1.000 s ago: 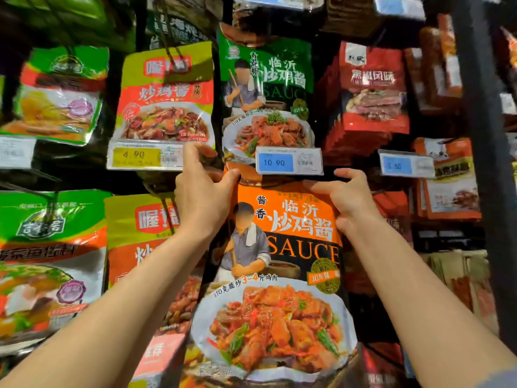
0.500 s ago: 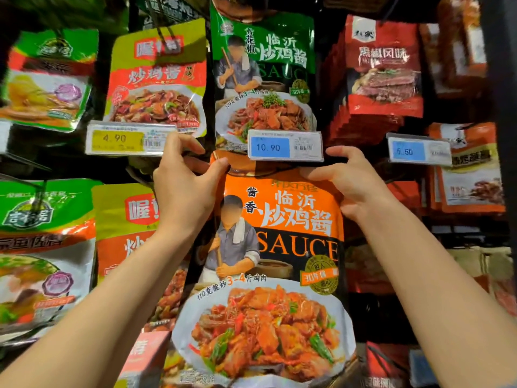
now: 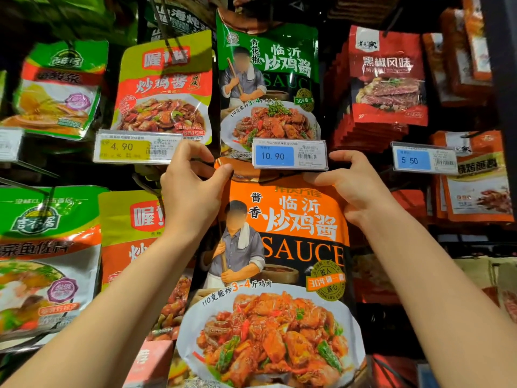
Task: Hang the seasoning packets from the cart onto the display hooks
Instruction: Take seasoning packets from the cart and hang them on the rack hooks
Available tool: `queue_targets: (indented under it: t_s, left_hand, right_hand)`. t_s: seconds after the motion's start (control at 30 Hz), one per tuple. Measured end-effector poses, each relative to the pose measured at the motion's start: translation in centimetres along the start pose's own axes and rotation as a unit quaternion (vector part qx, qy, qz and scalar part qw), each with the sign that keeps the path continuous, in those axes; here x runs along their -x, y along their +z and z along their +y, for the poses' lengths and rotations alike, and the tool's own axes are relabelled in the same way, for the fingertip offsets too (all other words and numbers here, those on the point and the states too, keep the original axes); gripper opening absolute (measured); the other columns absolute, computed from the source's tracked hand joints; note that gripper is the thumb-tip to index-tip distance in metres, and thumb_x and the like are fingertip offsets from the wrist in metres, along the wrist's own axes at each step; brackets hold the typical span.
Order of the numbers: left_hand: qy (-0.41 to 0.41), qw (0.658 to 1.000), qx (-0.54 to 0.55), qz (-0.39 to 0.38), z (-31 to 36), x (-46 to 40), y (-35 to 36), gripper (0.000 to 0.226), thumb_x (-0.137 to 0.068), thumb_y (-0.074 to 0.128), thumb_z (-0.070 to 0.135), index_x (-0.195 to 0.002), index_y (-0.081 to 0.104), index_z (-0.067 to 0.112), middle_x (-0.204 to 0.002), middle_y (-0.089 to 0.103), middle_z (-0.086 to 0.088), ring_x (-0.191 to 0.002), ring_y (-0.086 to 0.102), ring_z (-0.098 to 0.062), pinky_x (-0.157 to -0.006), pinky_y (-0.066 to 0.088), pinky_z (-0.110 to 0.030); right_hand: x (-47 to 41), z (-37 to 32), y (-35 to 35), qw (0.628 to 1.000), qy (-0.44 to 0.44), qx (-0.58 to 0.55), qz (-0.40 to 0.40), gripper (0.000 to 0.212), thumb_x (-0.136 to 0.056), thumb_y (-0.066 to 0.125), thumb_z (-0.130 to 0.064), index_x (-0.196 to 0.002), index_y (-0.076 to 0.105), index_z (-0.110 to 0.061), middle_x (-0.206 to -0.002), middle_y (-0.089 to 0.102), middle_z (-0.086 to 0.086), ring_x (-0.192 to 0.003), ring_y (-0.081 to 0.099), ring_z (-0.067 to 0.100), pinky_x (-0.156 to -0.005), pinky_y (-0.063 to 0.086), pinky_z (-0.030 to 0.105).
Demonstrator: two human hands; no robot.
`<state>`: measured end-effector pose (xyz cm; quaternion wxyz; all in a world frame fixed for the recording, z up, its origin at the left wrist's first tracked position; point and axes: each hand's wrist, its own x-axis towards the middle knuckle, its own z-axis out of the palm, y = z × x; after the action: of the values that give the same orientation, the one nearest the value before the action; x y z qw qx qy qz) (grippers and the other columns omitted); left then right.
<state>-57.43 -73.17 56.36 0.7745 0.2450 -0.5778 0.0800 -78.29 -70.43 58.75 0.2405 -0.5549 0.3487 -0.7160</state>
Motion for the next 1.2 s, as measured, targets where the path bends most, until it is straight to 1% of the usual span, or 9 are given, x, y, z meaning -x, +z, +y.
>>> queue_targets:
  t_s: [0.17,0.4,0.5,0.6,0.77,0.87,0.93,1.07,1.2]
  left_hand:
    - [-0.037,0.998,0.040,-0.007,-0.5,-0.5,0.0,0.031,-0.074,0.077,0.017,-0.070,0.049,0.029,-0.067,0.060,0.004,-0.064,0.058,-0.014,-0.063,0.045,-0.032]
    - [-0.047,0.999,0.026,-0.004,-0.9,0.5,0.7,0.032,-0.076,0.075,0.012,-0.067,0.048,0.028,-0.063,0.057,0.010,-0.057,0.052,-0.002,-0.058,0.041,-0.025]
    - [-0.046,0.998,0.031,-0.002,-0.7,0.8,0.7,0.030,-0.077,0.074,0.013,-0.069,0.050,0.029,-0.064,0.058,0.009,-0.060,0.056,-0.008,-0.061,0.044,-0.029]
    - [-0.035,0.999,0.027,0.005,-0.6,1.1,0.5,0.028,-0.079,0.072,0.014,-0.071,0.051,0.030,-0.067,0.060,0.009,-0.064,0.060,-0.010,-0.060,0.043,-0.026]
    - [-0.043,0.999,0.013,-0.012,-0.7,1.0,0.5,0.024,-0.083,0.067,0.011,-0.076,0.056,0.032,-0.068,0.064,0.008,-0.064,0.062,-0.011,-0.058,0.041,-0.026]
    - [-0.061,0.997,-0.021,-0.042,-0.4,0.9,0.9,0.027,-0.085,0.061,0.008,-0.075,0.063,0.034,-0.064,0.063,0.012,-0.063,0.060,-0.003,-0.057,0.040,-0.015]
    - [-0.067,0.996,-0.033,-0.057,-0.4,1.2,0.9,0.032,-0.084,0.057,0.005,-0.074,0.067,0.034,-0.067,0.064,0.016,-0.070,0.062,-0.005,-0.062,0.043,-0.013]
    - [-0.064,0.995,-0.015,-0.073,0.1,2.3,0.6,0.034,-0.086,0.052,0.003,-0.083,0.073,0.028,-0.083,0.071,0.009,-0.086,0.066,-0.010,-0.075,0.052,-0.026]
    - [-0.062,0.996,-0.026,-0.067,0.9,1.5,0.6,0.034,-0.087,0.051,0.004,-0.088,0.075,0.027,-0.083,0.070,0.012,-0.082,0.063,-0.001,-0.072,0.049,-0.016]
  right_hand:
    - [-0.3,-0.6,0.3,1.000,0.011,0.021,-0.015,0.067,-0.069,0.077,0.003,-0.120,0.042,-0.024,-0.105,0.063,0.013,-0.076,0.069,0.027,-0.050,0.056,0.033]
    - [-0.4,-0.3,0.0,0.999,0.012,0.042,-0.007,0.071,-0.067,0.078,0.003,-0.123,0.043,-0.024,-0.104,0.063,0.014,-0.073,0.069,0.027,-0.046,0.054,0.032]
    - [-0.1,-0.1,-0.1,1.000,0.005,0.027,-0.004,0.070,-0.069,0.077,0.002,-0.123,0.042,-0.025,-0.103,0.063,0.013,-0.067,0.069,0.024,-0.044,0.052,0.028]
    - [0.2,0.2,-0.1,1.000,-0.011,0.004,-0.005,0.071,-0.069,0.077,0.004,-0.123,0.041,-0.024,-0.098,0.065,0.013,-0.059,0.069,0.019,-0.045,0.052,0.028]
    - [-0.2,0.3,0.5,0.999,-0.036,0.008,0.003,0.070,-0.068,0.077,0.007,-0.119,0.041,-0.024,-0.098,0.065,0.014,-0.061,0.069,0.019,-0.048,0.053,0.029]
    - [-0.2,0.1,0.3,0.999,-0.041,0.022,0.002,0.070,-0.067,0.078,0.006,-0.119,0.040,-0.024,-0.099,0.065,0.015,-0.065,0.069,0.022,-0.052,0.055,0.032]
    - [0.0,0.1,0.0,0.999,-0.033,0.037,-0.007,0.072,-0.067,0.078,0.006,-0.120,0.040,-0.025,-0.097,0.065,0.015,-0.065,0.068,0.023,-0.049,0.054,0.030]
    - [0.4,0.2,-0.5,0.999,-0.015,0.038,-0.008,0.075,-0.066,0.077,0.007,-0.122,0.040,-0.026,-0.098,0.064,0.015,-0.064,0.068,0.021,-0.046,0.051,0.027]
    - [0.2,0.0,-0.5,0.999,-0.010,0.029,0.007,0.072,-0.068,0.077,0.005,-0.124,0.042,-0.025,-0.098,0.063,0.012,-0.063,0.067,0.020,-0.044,0.051,0.026]
